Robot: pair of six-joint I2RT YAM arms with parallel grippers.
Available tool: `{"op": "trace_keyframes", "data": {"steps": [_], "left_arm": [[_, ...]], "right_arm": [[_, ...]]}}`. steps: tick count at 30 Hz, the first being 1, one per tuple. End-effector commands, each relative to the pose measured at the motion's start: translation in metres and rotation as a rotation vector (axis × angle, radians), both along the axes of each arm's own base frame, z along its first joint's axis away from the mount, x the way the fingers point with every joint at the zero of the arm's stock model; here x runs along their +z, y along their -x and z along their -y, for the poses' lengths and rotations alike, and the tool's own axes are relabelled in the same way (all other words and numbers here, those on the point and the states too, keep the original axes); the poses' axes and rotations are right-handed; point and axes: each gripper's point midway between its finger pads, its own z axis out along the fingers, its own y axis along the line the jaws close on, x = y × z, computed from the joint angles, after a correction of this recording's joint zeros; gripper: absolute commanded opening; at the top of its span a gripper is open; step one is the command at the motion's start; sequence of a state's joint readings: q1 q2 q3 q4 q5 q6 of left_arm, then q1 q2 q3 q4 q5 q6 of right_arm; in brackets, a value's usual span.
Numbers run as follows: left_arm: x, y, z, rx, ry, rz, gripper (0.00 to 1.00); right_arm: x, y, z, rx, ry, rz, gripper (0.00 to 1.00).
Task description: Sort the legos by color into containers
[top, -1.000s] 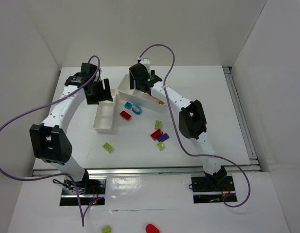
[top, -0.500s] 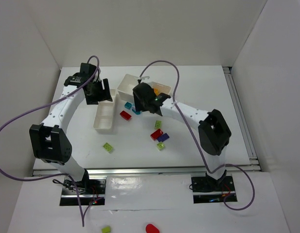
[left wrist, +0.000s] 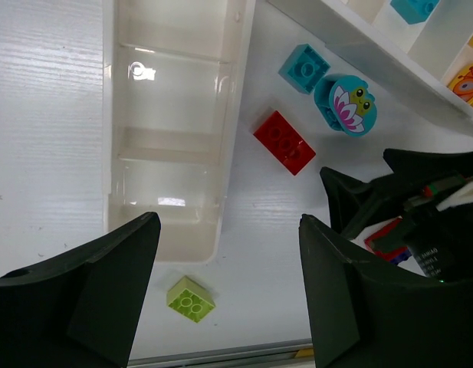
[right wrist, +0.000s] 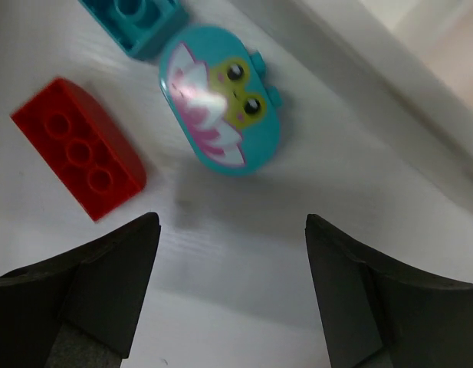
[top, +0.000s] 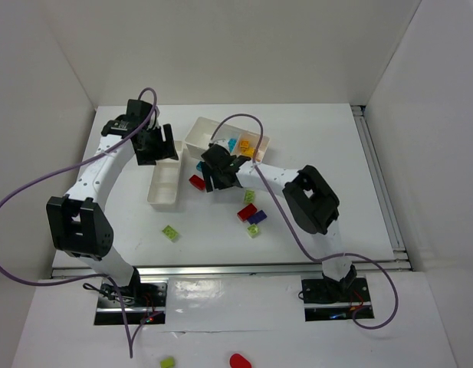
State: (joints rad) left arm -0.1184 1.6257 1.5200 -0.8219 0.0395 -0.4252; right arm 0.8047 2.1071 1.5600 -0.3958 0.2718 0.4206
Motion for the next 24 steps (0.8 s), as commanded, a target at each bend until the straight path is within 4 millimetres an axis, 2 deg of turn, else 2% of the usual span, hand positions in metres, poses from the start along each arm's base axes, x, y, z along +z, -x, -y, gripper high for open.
{"op": "trace_keyframes", "data": {"steps": [1,2,4,6,7,8,10,13,15,16,18,19,20,22,23,24], "left_arm": [[0.002,-0.001,0.000,0.011,0.020,0.013,0.82],[0.002,-0.001,0.002,0.005,0.028,0.012,0.82],[0.003,0.000,0.004,0.007,0.041,0.010,0.82],[0.003,0.000,0.006,0.002,0.049,0.009,0.82],[0.003,0.000,0.006,0.002,0.049,0.009,0.82],[0.003,0.000,0.006,0.002,0.049,0.009,0.82],[0.003,0.000,0.006,0.002,0.049,0.009,0.82],[0.006,-0.002,0.004,0.008,0.041,0.019,0.82],[0.006,-0.002,0.004,0.000,0.036,0.020,0.82],[0.006,-0.002,0.004,0.000,0.036,0.020,0.82],[0.006,-0.002,0.004,0.000,0.036,0.020,0.82],[0.006,-0.002,0.004,0.000,0.036,0.020,0.82],[0.006,-0.002,0.004,0.000,0.036,0.020,0.82],[0.006,-0.002,0.004,0.000,0.036,0.020,0.82],[0.006,-0.002,0.004,0.000,0.036,0.020,0.82],[0.009,-0.004,0.004,0.000,0.037,0.029,0.82]], "right_arm": [[0.014,-0.031,-0.021,0.017,-0.035,0.079,0.84],[0.018,-0.037,-0.024,0.017,-0.031,0.094,0.85],[0.008,-0.048,-0.018,-0.008,0.005,0.106,0.85],[0.011,-0.057,-0.024,-0.018,-0.010,0.136,0.85],[0.005,-0.060,-0.023,-0.026,0.004,0.137,0.85],[0.008,-0.067,-0.023,-0.038,-0.004,0.147,0.83],[0.004,-0.071,-0.024,-0.044,0.003,0.150,0.77],[0.013,-0.078,-0.028,-0.040,-0.032,0.160,0.70],[0.012,-0.077,-0.030,-0.034,-0.037,0.156,0.57],[0.025,-0.078,-0.030,-0.035,-0.057,0.175,0.52],[0.031,-0.069,-0.031,-0.024,-0.062,0.179,0.41],[0.037,-0.065,-0.030,-0.015,-0.074,0.177,0.40],[0.058,-0.060,-0.032,-0.007,-0.097,0.199,0.40],[0.069,-0.047,-0.030,0.010,-0.109,0.199,0.40],[0.092,-0.040,-0.028,0.011,-0.126,0.223,0.40],[0.098,-0.036,-0.024,0.011,-0.130,0.228,0.40]]}}
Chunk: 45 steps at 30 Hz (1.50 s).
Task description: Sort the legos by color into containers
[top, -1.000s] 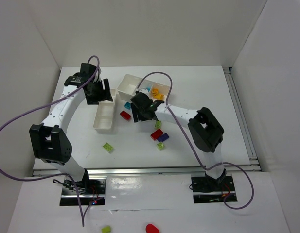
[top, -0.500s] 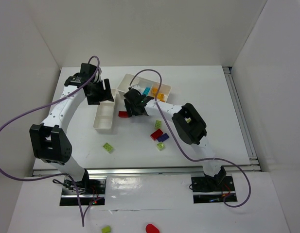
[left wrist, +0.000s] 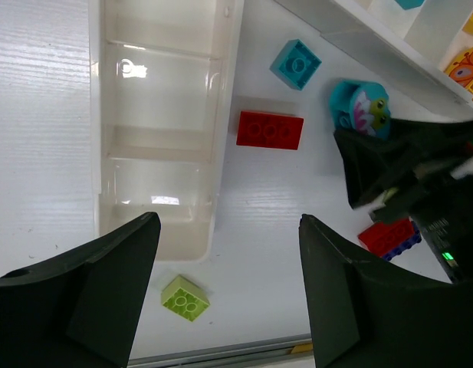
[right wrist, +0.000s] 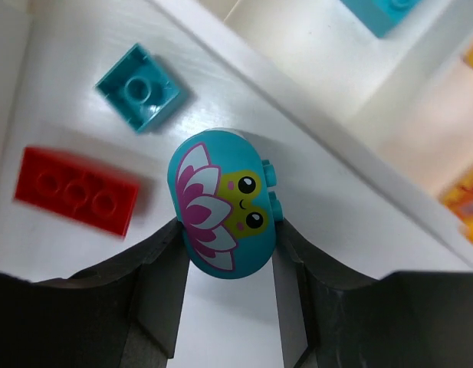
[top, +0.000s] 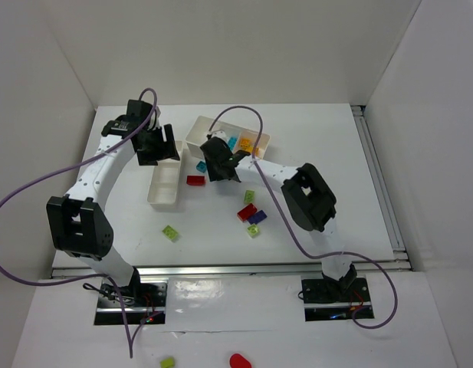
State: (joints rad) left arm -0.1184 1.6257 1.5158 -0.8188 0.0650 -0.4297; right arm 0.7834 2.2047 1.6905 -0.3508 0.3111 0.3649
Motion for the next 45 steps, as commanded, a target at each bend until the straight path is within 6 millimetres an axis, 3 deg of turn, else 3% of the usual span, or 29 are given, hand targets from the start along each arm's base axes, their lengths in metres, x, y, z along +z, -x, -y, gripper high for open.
{"op": "trace_keyframes", "data": {"steps": [1,2,8,10,11,13,14,15,16,17,18,20,23,24,25,27,28,30,31,32,34,35,37,39,45], "left_arm": [[0.010,-0.005,-0.001,0.011,0.014,0.034,0.82],[0.010,-0.005,-0.001,0.011,0.014,0.034,0.82],[0.011,-0.006,0.007,-0.019,0.026,0.036,0.82],[0.000,-0.007,0.014,-0.037,0.023,0.015,0.82],[-0.003,-0.006,0.022,-0.057,0.022,0.005,0.83],[-0.012,-0.004,0.033,-0.084,0.019,-0.018,0.83],[-0.011,-0.005,0.039,-0.099,0.020,-0.007,0.85],[-0.017,-0.003,0.047,-0.119,0.018,-0.024,0.85],[-0.017,-0.006,0.048,-0.110,0.023,-0.025,0.85],[-0.023,-0.007,0.055,-0.125,0.021,-0.035,0.86],[-0.023,-0.009,0.059,-0.135,0.022,-0.033,0.86],[-0.030,-0.015,0.065,-0.136,0.024,-0.043,0.86],[-0.035,-0.026,0.074,-0.159,-0.003,-0.034,0.87],[-0.039,-0.028,0.080,-0.167,-0.015,-0.038,0.87],[-0.052,-0.032,0.082,-0.177,-0.046,-0.058,0.87],[-0.056,-0.037,0.086,-0.182,-0.055,-0.061,0.87],[-0.057,-0.041,0.090,-0.184,-0.063,-0.048,0.86],[-0.067,-0.048,0.089,-0.177,-0.076,-0.053,0.86],[-0.071,-0.048,0.094,-0.187,-0.077,-0.055,0.86],[-0.072,-0.053,0.093,-0.187,-0.093,-0.050,0.84],[-0.083,-0.061,0.093,-0.181,-0.104,-0.049,0.84],[-0.085,-0.064,0.094,-0.193,-0.110,-0.046,0.84],[-0.096,-0.069,0.094,-0.198,-0.126,-0.055,0.84],[-0.100,-0.077,0.094,-0.204,-0.140,-0.042,0.84],[-0.121,-0.093,0.084,-0.189,-0.218,-0.023,0.84]], "right_arm": [[0.104,0.004,-0.007,0.006,-0.129,0.158,0.40],[0.119,0.003,0.000,-0.020,-0.127,0.189,0.40],[0.146,-0.023,0.022,-0.091,-0.125,0.239,0.40],[0.141,-0.038,0.028,-0.110,-0.112,0.241,0.40],[0.150,-0.048,0.030,-0.119,-0.121,0.262,0.40],[0.141,-0.064,0.034,-0.127,-0.088,0.272,0.40],[0.153,-0.076,0.035,-0.129,-0.109,0.293,0.40],[0.151,-0.080,0.032,-0.129,-0.108,0.292,0.40],[0.136,-0.090,0.033,-0.123,-0.087,0.272,0.40],[0.146,-0.100,0.033,-0.135,-0.103,0.291,0.40],[0.132,-0.102,0.028,-0.113,-0.091,0.269,0.40],[0.135,-0.112,0.029,-0.124,-0.097,0.278,0.41],[0.136,-0.117,0.032,-0.120,-0.080,0.278,0.75],[0.136,-0.118,0.032,-0.121,-0.080,0.278,0.82],[0.149,-0.118,0.041,-0.131,-0.077,0.298,0.89],[0.159,-0.115,0.052,-0.143,-0.088,0.313,0.89],[0.186,-0.113,0.064,-0.159,-0.114,0.349,0.89],[0.210,-0.102,0.082,-0.188,-0.136,0.377,0.89],[0.198,-0.103,0.091,-0.200,-0.117,0.358,0.89],[0.223,-0.095,0.100,-0.226,-0.139,0.392,0.89],[0.220,-0.089,0.123,-0.261,-0.132,0.378,0.89],[0.237,-0.081,0.135,-0.284,-0.148,0.398,0.89],[0.230,-0.071,0.149,-0.307,-0.131,0.377,0.87],[0.236,-0.059,0.163,-0.324,-0.132,0.370,0.87],[0.217,-0.042,0.196,-0.405,-0.104,0.303,0.87]]}}
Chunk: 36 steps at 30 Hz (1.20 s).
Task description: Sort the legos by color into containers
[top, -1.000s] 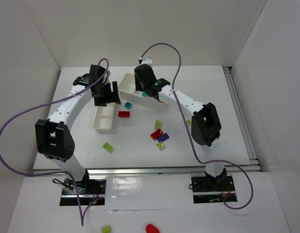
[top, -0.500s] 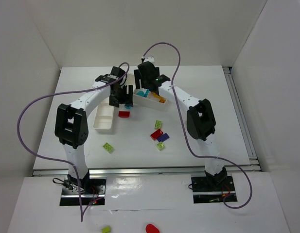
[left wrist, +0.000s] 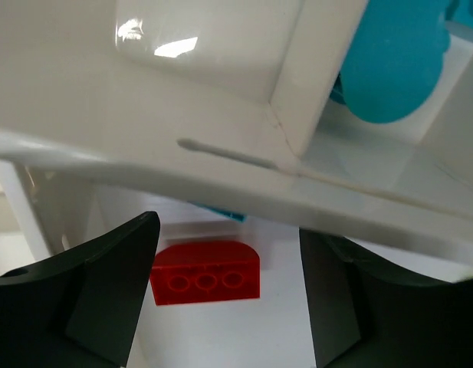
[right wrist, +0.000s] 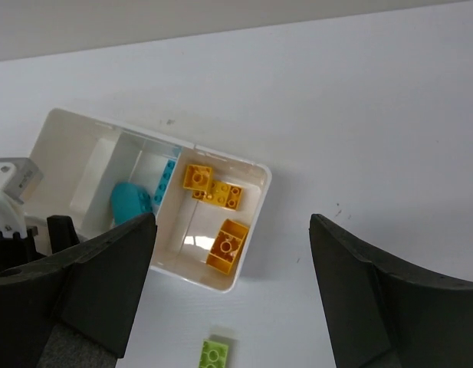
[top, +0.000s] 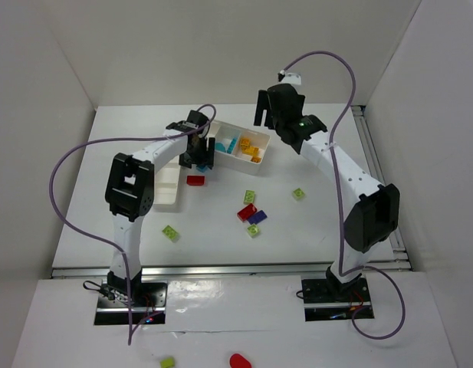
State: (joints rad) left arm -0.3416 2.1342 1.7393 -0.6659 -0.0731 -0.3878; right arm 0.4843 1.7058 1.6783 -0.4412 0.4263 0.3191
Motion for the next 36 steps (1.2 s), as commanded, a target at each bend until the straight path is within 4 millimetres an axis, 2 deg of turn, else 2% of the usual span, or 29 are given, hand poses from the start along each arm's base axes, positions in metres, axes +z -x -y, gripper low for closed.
{"op": "trace_keyframes", "data": {"steps": [1,5,7,14,15,18,19,21,22,24,26,27,28,30,31,32,33,34,35,36], "left_arm": [[-0.005,-0.019,-0.007,-0.006,-0.048,0.064,0.83],[-0.011,-0.025,0.000,-0.025,-0.044,0.093,0.76],[-0.012,-0.030,-0.002,-0.025,-0.054,0.118,0.68],[-0.017,-0.022,-0.002,-0.039,-0.073,0.105,0.37],[-0.011,-0.020,-0.003,-0.038,-0.069,0.114,0.32],[-0.003,-0.013,-0.002,-0.034,-0.073,0.118,0.32],[0.012,-0.013,-0.004,-0.028,-0.074,0.143,0.30],[0.022,-0.008,-0.006,-0.019,-0.067,0.150,0.27],[0.037,-0.004,-0.002,-0.027,-0.059,0.168,0.25],[0.053,0.000,-0.004,-0.026,-0.053,0.184,0.23],[0.068,0.005,0.002,-0.043,-0.028,0.204,0.23],[0.087,0.002,0.009,-0.051,-0.011,0.246,0.23],[0.091,0.001,0.010,-0.051,-0.007,0.255,0.23],[0.116,-0.010,0.012,-0.050,0.001,0.319,0.23],[0.117,-0.016,0.014,-0.050,0.004,0.325,0.23],[0.120,-0.018,0.025,-0.083,0.028,0.330,0.23],[0.134,-0.027,0.032,-0.090,0.051,0.359,0.23],[0.125,-0.035,0.038,-0.098,0.057,0.345,0.23],[0.125,-0.041,0.042,-0.094,0.071,0.343,0.23],[0.141,-0.050,0.055,-0.111,0.101,0.383,0.23]], "right_arm": [[-0.016,0.012,0.015,-0.048,0.000,-0.062,0.87],[-0.020,0.016,0.022,-0.058,0.005,-0.071,0.86],[-0.020,0.015,0.026,-0.067,0.005,-0.071,0.86],[-0.020,0.013,0.030,-0.076,0.004,-0.071,0.86],[-0.020,0.013,0.030,-0.076,0.004,-0.071,0.86],[-0.020,0.012,0.035,-0.085,0.004,-0.071,0.86],[-0.020,0.012,0.035,-0.085,0.004,-0.071,0.86],[-0.020,0.012,0.035,-0.085,0.004,-0.071,0.86],[-0.016,0.013,0.035,-0.085,0.000,-0.063,0.86],[-0.016,0.013,0.035,-0.085,0.000,-0.063,0.86],[-0.011,0.015,0.036,-0.085,-0.005,-0.054,0.86],[-0.015,0.016,0.036,-0.085,-0.001,-0.062,0.86],[-0.015,0.016,0.036,-0.085,-0.001,-0.062,0.86],[-0.011,0.017,0.037,-0.085,-0.005,-0.054,0.86],[-0.015,0.018,0.037,-0.085,-0.001,-0.062,0.86],[-0.015,0.018,0.037,-0.085,-0.001,-0.062,0.86],[-0.012,0.021,0.039,-0.085,-0.002,-0.060,0.86],[-0.011,0.021,0.039,-0.085,-0.002,-0.060,0.86],[-0.014,0.024,0.046,-0.102,0.008,-0.069,0.86],[-0.009,0.025,0.047,-0.102,0.002,-0.058,0.86]]}}
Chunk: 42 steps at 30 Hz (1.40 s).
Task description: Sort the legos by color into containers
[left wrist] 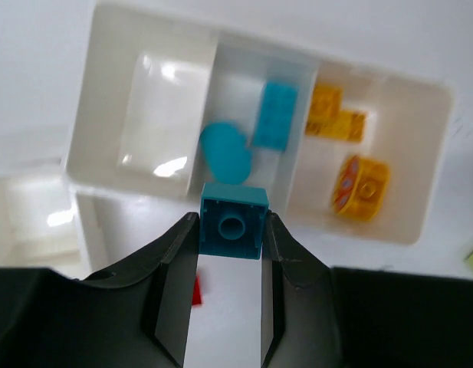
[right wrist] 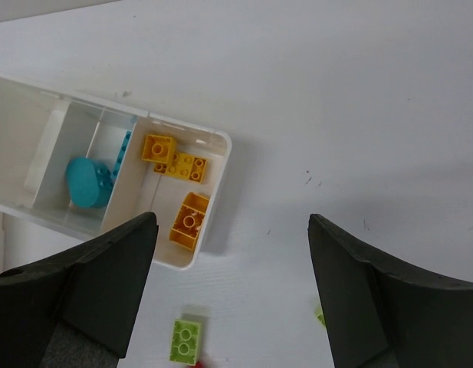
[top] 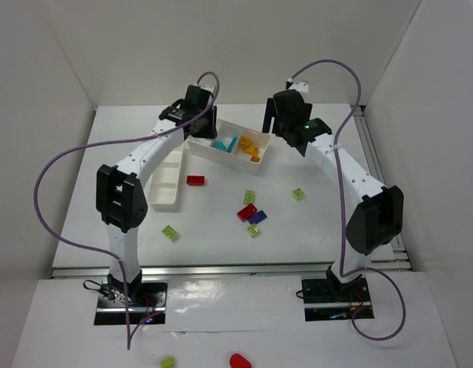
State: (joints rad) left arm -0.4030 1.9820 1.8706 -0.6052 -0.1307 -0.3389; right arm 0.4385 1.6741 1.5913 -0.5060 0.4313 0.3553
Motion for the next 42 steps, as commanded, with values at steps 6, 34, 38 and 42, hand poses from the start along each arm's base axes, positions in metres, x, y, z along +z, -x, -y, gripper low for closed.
{"op": "trace_keyframes", "data": {"steps": [6,34,38,42], "left_arm": [[-0.007,-0.060,0.054,-0.078,0.077,0.042,0.41],[0.080,0.063,-0.084,0.203,0.031,0.069,0.85],[0.076,0.072,-0.093,0.222,0.014,0.049,0.85],[0.082,0.077,-0.101,0.231,0.007,0.065,0.85]], "right_arm": [[0.026,0.025,0.026,-0.050,-0.014,0.024,0.86],[-0.168,0.124,-0.110,0.248,-0.150,-0.360,0.87],[-0.186,0.117,-0.123,0.256,-0.133,-0.391,0.84],[-0.199,0.113,-0.128,0.270,-0.130,-0.395,0.75]]}}
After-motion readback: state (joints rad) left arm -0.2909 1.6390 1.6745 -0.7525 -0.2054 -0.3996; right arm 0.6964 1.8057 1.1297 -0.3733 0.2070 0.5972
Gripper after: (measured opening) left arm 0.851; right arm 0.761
